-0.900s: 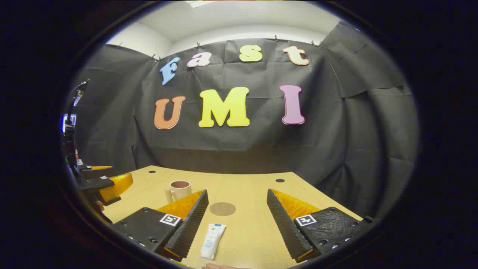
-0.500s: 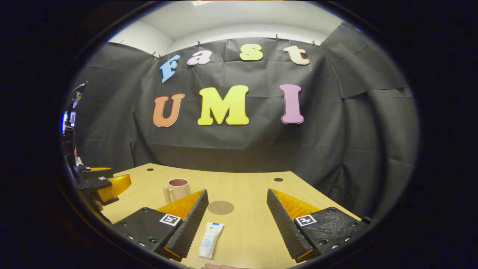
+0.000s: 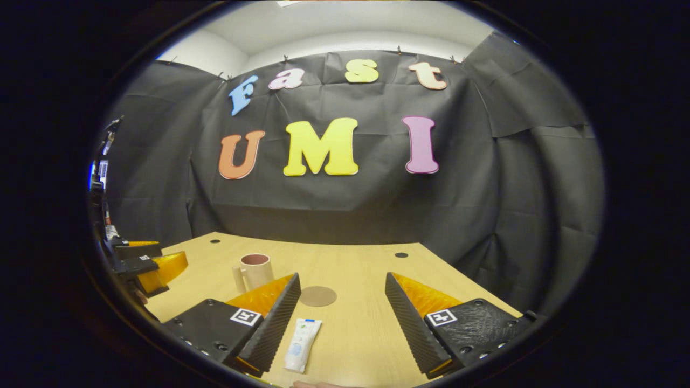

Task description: Put the toothbrush and toothpaste on the desktop into the cup, then pick up the cup and place it on the coaster on the desktop.

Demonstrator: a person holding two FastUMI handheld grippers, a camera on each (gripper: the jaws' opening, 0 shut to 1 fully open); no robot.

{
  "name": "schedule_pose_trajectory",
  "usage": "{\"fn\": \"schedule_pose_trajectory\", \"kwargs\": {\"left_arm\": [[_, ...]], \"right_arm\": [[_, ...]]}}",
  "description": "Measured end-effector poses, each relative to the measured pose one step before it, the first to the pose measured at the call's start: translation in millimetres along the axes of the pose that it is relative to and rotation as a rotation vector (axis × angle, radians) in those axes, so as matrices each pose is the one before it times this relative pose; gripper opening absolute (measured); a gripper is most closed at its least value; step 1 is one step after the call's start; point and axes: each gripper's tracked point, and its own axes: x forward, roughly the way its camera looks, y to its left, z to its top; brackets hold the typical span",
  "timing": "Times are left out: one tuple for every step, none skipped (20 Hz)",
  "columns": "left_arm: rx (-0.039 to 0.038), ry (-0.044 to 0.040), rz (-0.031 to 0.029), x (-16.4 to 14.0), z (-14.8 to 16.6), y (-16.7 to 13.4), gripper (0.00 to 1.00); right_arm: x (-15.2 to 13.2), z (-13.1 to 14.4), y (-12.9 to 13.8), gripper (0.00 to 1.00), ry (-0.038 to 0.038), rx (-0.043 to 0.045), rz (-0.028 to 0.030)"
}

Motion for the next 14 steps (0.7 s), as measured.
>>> {"fn": "schedule_pose_trajectory", "kwargs": {"left_arm": [[-0.00098,-0.00150,0.00301,1.20,0.58,-0.42,0.98],[-0.00051,0.00026,-0.00014,-0.07,-0.24,0.51,0.98],[0.00092,0.00287,-0.00180,-0.10,-1.00,-0.94,0.98],[0.00277,0.00918,-0.00129,1.13,-3.02,-0.84,0.98],[0.00258,0.00828,-0.00118,0.75,-3.26,-0.95,0.98],[0.00226,0.00686,-0.00152,0.66,-4.04,-1.10,0.99],[0.00222,0.00763,-0.00277,0.24,-3.67,-0.74,0.99],[0.00368,0.01109,-0.00153,-0.21,-5.42,-0.48,0.99],[0.00402,0.01390,-0.00121,0.62,-4.60,-0.04,0.99],[0.00342,0.01486,-0.00246,2.77,-6.10,-3.12,0.99],[0.00060,0.01671,0.00094,1.49,-7.02,-0.74,0.99],[0.00069,0.02365,-0.00182,1.64,-8.30,0.29,0.99],[0.00440,0.02914,-0.00692,2.98,-9.16,-3.79,0.99],[0.00570,0.02785,-0.00351,2.57,-7.07,-3.26,0.99]], "right_arm": [[0.31,-1.85,0.55,0.95,0.00275,-0.00110,-0.00012],[0.42,-0.93,0.14,0.95,0.00283,-0.00024,0.00032],[0.20,-0.52,0.37,0.95,0.00262,-0.00054,-0.00038],[0.24,-2.25,0.13,0.95,0.00376,-0.00148,-0.00025],[0.72,-0.53,0.73,0.95,0.00279,-0.00133,0.00096],[0.25,-1.47,0.84,0.95,0.00158,-0.00077,0.00200],[0.28,-1.42,0.95,0.95,0.00190,-0.00039,0.00106],[-0.02,-1.75,0.59,0.95,0.00392,-0.00176,0.00022],[0.50,-1.89,1.16,0.95,0.00492,-0.00343,0.00038],[0.52,-2.81,1.15,0.95,0.00548,-0.00394,-0.00038],[1.24,-2.07,0.63,0.97,0.00608,-0.00319,-0.00085],[0.83,-3.60,0.77,0.97,0.00676,-0.00062,0.00094],[0.51,-3.67,2.08,0.97,0.00856,0.00137,0.00439],[0.69,-3.59,2.07,0.95,0.00968,0.00301,0.00518]]}}
